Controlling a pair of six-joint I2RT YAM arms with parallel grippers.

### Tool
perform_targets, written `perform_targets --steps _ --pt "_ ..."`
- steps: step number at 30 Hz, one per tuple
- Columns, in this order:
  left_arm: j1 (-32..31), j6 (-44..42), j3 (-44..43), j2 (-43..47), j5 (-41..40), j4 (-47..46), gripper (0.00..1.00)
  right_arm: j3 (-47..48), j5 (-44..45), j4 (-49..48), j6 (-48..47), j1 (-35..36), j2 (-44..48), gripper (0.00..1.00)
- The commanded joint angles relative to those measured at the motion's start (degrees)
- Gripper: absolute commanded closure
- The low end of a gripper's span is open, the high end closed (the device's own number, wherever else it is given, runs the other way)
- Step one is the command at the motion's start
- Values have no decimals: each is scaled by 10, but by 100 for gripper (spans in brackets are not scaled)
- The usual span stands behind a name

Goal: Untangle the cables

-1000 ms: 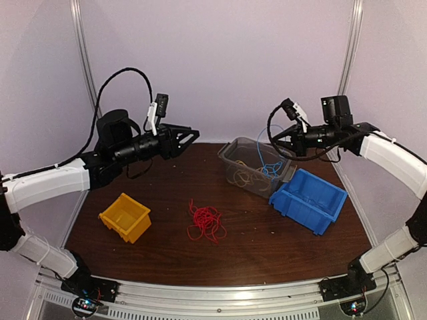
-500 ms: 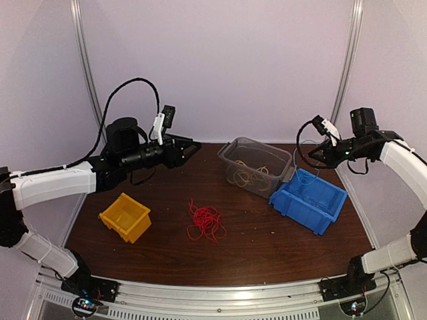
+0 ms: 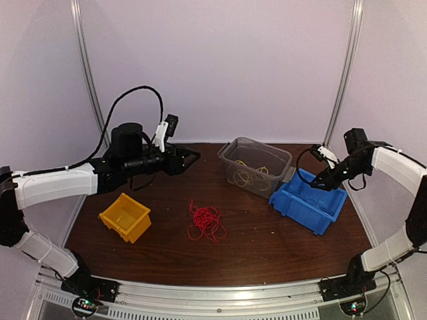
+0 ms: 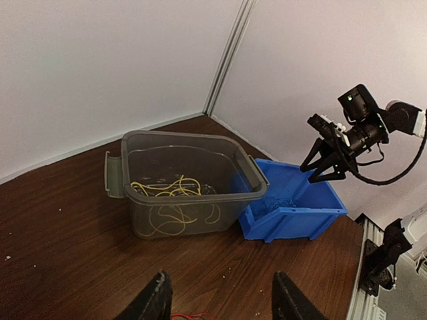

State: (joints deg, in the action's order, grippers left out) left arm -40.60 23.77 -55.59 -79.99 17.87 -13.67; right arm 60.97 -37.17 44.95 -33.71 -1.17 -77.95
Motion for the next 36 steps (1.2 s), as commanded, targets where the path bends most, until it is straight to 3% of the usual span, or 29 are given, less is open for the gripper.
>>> perform_targets --steps 1,8,18,28,33,36 --pt "-1 -24 2 -13 -16 31 47 3 -4 34 -26 -4 16 50" --pt "-1 -50 -28 -54 -37 104 47 21 -69 -4 1 11 72 40" --pt "-1 -46 3 -77 -26 149 52 16 -30 -116 49 166 60 43" --pt "-1 -46 69 -58 -32 169 51 101 -13 -176 80 373 -118 43" --pt "-2 -36 116 -31 -29 148 50 152 -27 -179 71 426 -209 42" --pt "-1 -33 136 -39 -38 119 52 173 16 -206 82 453 -257 39"
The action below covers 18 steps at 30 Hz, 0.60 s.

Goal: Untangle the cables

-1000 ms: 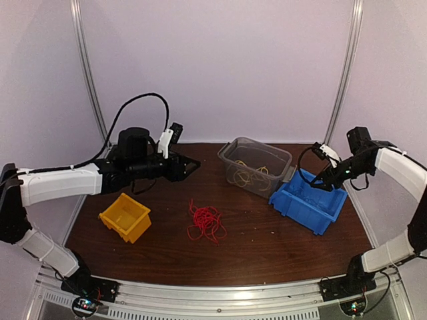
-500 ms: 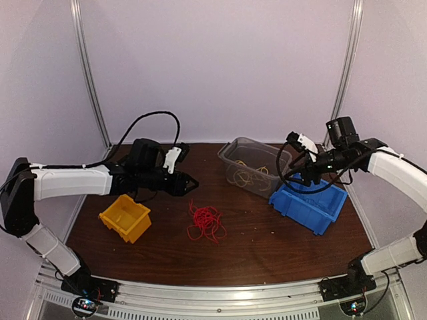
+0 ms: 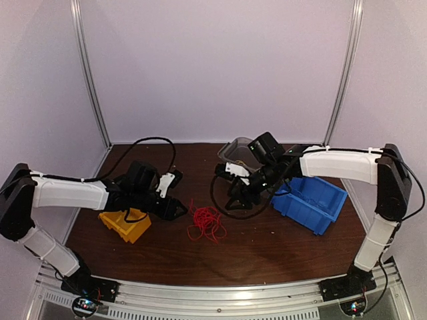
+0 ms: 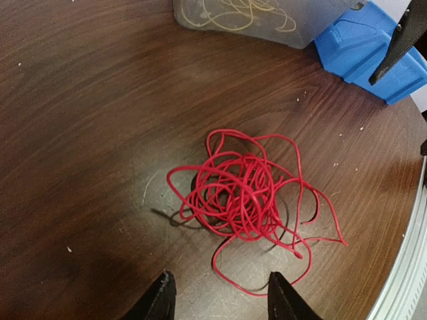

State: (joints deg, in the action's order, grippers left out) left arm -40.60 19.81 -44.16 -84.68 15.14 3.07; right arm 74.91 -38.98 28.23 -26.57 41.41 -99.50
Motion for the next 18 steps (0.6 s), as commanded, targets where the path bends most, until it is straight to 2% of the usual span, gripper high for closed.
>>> perform_targets --steps 1,10,18 --pt "-1 7 21 0 -15 -55 52 48 43 -39 10 35 -59 39" --pt "-1 38 41 -48 -6 -195 54 120 32 -42 44 55 -167 39" --pt "2 55 -3 -111 -33 -187 54 138 28 -46 56 58 -203 39"
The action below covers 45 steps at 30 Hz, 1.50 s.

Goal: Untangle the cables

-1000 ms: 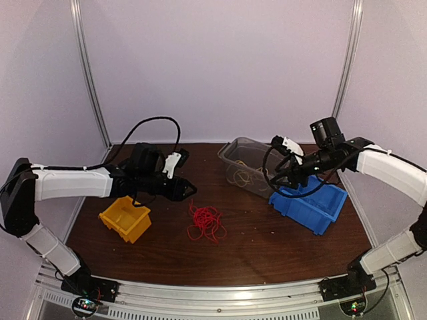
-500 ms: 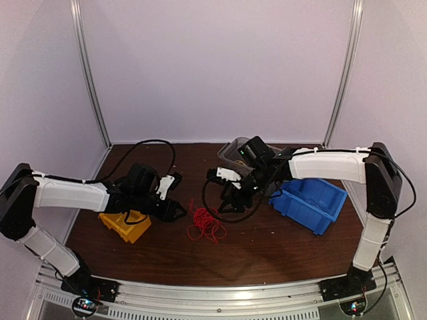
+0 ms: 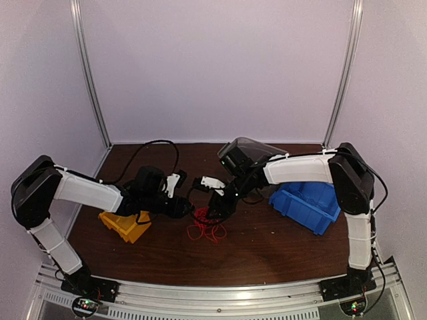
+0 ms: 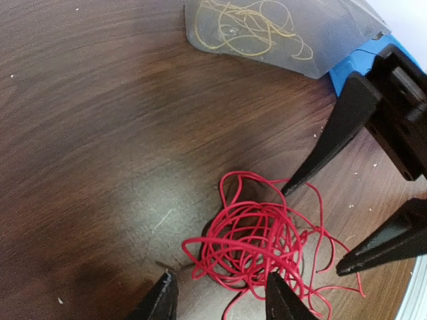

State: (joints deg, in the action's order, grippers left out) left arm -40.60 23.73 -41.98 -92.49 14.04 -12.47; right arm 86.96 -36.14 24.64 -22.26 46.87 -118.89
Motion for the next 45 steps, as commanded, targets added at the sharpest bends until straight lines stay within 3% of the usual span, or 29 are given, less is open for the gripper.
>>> perform_targets --steps 1,6,14,19,22,23,26,31,35,45 --pt "2 17 -26 -38 -30 -34 54 17 2 -11 14 4 -12 38" --pt "8 19 -36 -58 -39 -51 57 14 13 -20 19 4 -31 40" --pt "21 38 -45 -67 1 -92 68 13 10 -39 48 4 -37 56" --pt "21 45 -61 -85 8 -99 84 13 29 -40 57 3 -43 72" --pt "21 44 -67 -82 2 -92 100 4 32 -38 59 2 -39 82" --pt "21 39 -70 -76 0 -85 100 -3 35 -36 58 1 -35 85" --pt "21 21 -82 -33 -7 -50 100 -32 43 -38 57 -6 -14 87" --pt "21 15 -109 119 -31 25 100 -94 75 -58 51 -19 34 90" --pt "21 -4 -146 228 -100 86 100 -119 76 -59 47 -30 50 94" --pt "21 -70 -255 327 -203 176 100 -131 64 -55 47 -40 59 96"
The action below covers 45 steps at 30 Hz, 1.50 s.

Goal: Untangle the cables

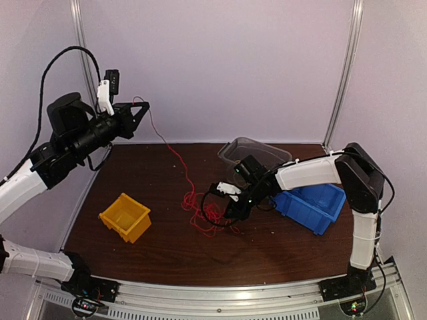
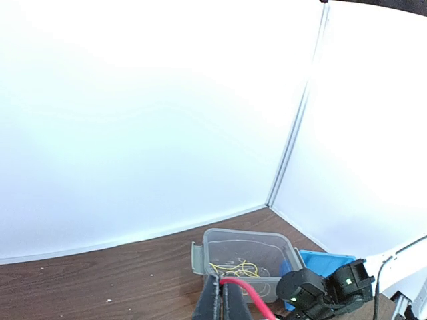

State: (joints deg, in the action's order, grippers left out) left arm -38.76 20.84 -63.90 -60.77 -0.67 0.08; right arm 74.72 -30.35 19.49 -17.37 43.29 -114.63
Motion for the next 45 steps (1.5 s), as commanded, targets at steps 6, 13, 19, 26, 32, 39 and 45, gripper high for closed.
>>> perform_targets --steps 6,13,19,26,32,39,45 --pt "3 -92 -119 22 -92 87 100 -17 12 -6 -1 -8 17 100" --pt "3 -123 -155 42 -132 94 100 -19 21 -7 -3 -9 15 100" --pt "3 -86 -113 37 -66 80 100 -37 -121 -1 -76 -6 121 60" --pt "3 -67 -88 27 -36 62 100 57 -91 74 -120 4 128 38" --pt "3 -43 -94 15 4 40 100 124 -98 9 -67 34 58 34" --pt "3 -59 -212 -26 7 95 100 161 -151 -75 -53 71 -33 26" --pt "3 -56 -264 -43 30 106 100 228 -130 -119 12 92 -130 30"
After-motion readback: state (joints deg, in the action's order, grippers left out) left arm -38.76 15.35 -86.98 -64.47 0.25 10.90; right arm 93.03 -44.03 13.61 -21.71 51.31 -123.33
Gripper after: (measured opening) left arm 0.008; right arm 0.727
